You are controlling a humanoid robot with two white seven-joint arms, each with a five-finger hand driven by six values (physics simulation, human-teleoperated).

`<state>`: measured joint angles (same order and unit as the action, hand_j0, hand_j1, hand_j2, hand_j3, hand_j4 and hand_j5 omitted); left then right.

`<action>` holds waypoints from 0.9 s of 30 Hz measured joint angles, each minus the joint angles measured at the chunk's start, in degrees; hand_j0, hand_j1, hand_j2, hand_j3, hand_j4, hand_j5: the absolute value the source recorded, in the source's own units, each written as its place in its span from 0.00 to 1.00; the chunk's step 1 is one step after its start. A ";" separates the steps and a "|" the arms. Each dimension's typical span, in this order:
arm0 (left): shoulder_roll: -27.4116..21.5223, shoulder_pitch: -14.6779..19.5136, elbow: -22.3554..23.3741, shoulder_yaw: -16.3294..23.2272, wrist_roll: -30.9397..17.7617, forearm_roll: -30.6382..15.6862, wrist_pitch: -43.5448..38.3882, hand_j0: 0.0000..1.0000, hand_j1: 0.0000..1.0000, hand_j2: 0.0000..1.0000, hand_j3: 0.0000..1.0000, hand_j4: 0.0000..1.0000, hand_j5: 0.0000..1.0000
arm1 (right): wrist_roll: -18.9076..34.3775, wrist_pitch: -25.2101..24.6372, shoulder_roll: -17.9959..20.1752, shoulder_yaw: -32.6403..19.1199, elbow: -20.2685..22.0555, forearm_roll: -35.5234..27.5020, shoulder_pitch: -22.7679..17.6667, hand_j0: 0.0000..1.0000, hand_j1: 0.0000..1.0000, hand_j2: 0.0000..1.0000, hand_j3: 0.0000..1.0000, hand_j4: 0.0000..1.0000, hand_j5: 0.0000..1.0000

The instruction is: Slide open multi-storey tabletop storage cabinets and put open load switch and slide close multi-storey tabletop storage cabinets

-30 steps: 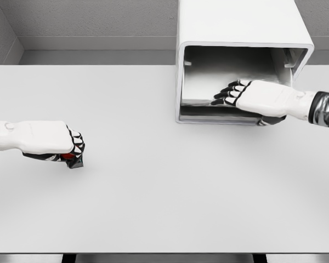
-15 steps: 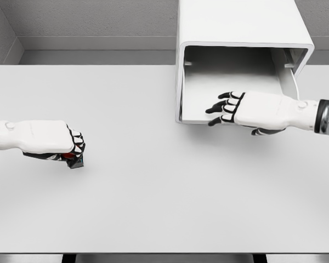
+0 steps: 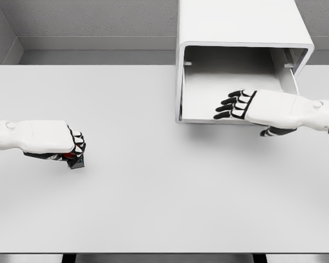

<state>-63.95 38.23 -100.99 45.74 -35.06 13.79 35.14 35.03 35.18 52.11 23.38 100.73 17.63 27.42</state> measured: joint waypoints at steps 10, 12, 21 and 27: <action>1.33 4.30 0.01 0.00 -0.02 -0.04 0.04 0.33 0.33 0.33 0.33 0.33 0.33 | 0.00 -0.01 2.25 -4.41 0.07 -2.22 -3.07 1.00 1.00 1.00 1.00 1.00 1.00; 2.73 6.59 -0.02 0.00 0.06 -0.56 0.01 0.33 0.33 0.33 0.33 0.33 0.33 | 0.00 0.01 3.01 -5.76 0.07 -2.80 -4.31 1.00 1.00 1.00 1.00 1.00 1.00; 6.13 15.81 -0.06 0.03 -0.04 -8.27 0.07 0.33 0.33 0.33 0.33 0.33 0.33 | 0.00 0.01 5.82 -14.52 0.07 -7.90 -8.35 1.00 1.00 1.00 1.00 1.00 1.00; 12.32 21.97 -0.02 -0.07 -0.02 -11.55 0.06 0.33 0.33 0.33 0.33 0.33 0.33 | 0.01 0.07 7.66 -22.33 0.08 -11.73 -15.55 1.00 1.00 1.00 1.00 1.00 1.00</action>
<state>-51.63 60.20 -101.00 45.67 -35.08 2.24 35.20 35.05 35.25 59.77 1.05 100.80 5.90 11.87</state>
